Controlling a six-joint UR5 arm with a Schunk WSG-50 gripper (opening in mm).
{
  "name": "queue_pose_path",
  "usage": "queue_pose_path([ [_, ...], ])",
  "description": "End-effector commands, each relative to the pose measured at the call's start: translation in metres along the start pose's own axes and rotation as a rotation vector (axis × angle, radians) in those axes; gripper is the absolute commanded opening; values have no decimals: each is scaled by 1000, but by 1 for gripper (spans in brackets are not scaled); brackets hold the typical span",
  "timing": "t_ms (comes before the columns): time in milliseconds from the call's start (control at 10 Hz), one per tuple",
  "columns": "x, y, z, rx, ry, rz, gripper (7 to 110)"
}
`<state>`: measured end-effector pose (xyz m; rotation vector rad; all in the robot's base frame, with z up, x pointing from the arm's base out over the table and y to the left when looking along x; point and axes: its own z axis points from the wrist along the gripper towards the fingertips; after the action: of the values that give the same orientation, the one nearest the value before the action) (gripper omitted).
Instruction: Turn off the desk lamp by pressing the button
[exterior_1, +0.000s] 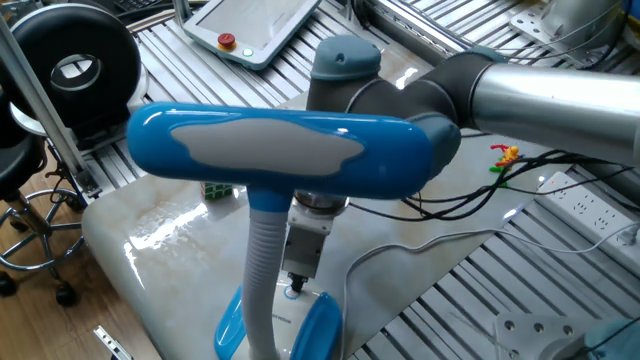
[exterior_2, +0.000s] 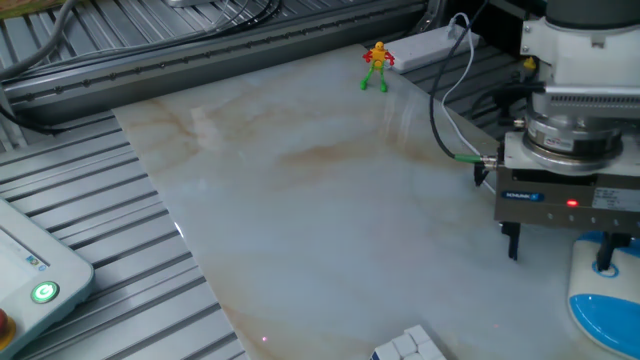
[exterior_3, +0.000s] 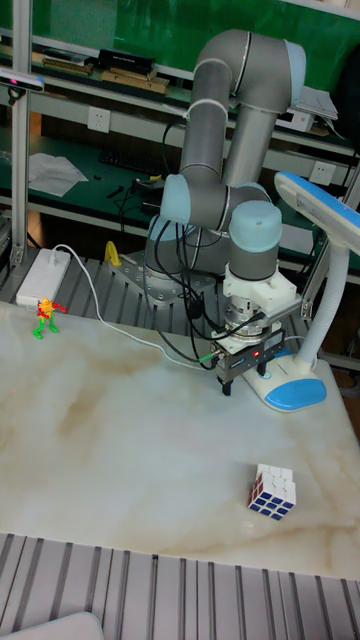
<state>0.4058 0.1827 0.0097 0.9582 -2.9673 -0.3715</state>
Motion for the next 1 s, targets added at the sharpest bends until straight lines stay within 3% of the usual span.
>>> queue_pose_path([
  [0,-13,6,-21,25,20,25,88],
  [200,-17,10,-43,-1,19,8,88],
  [600,-24,-24,-99,38,-8,9,88],
  [900,-22,-65,-101,140,20,46,88],
])
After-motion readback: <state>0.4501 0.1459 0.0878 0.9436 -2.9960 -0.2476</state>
